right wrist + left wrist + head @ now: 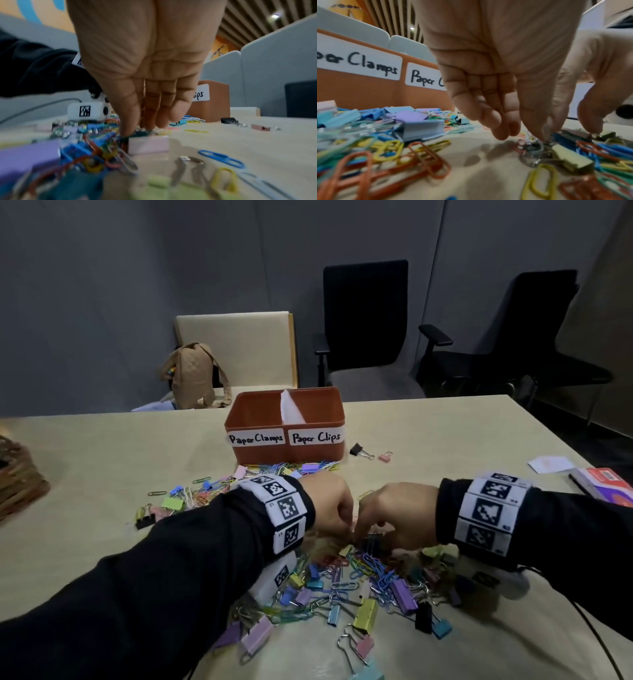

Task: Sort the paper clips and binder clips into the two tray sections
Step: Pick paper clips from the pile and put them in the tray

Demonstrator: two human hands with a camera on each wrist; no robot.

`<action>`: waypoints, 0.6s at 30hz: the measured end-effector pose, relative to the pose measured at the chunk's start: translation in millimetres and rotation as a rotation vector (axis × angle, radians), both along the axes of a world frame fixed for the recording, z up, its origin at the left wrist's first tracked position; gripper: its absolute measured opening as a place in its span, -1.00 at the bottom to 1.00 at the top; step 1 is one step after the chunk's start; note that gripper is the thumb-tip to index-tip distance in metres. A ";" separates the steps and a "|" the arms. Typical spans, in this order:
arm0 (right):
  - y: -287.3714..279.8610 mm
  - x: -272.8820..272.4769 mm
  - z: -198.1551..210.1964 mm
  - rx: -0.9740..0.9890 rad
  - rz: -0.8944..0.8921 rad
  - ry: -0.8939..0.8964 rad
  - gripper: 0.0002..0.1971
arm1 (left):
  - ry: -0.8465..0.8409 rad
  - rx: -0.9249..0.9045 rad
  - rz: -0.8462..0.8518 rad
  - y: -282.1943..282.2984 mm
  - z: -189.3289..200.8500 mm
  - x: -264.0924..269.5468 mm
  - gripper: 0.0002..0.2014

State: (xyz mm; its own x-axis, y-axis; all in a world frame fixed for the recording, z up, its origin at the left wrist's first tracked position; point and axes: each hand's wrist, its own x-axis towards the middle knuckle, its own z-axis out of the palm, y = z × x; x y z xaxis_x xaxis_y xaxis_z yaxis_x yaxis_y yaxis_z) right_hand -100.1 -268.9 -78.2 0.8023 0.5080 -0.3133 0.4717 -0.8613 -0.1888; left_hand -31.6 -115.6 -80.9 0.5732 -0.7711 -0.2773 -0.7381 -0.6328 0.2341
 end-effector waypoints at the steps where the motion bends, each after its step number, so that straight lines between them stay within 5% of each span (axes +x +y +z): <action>1: -0.5 0.0 -1.5 -0.023 0.006 -0.016 -0.62 | -0.012 0.019 -0.006 -2.6 0.7 -2.1 -0.85; 13: 11.3 -13.4 -5.6 -0.272 0.081 -0.126 -0.78 | -0.035 0.038 -0.019 -5.9 -2.6 -3.5 -0.88; 18: 8.2 -15.6 -3.3 -0.176 0.009 -0.098 -0.82 | 0.036 -0.053 0.109 7.6 8.3 6.5 -0.89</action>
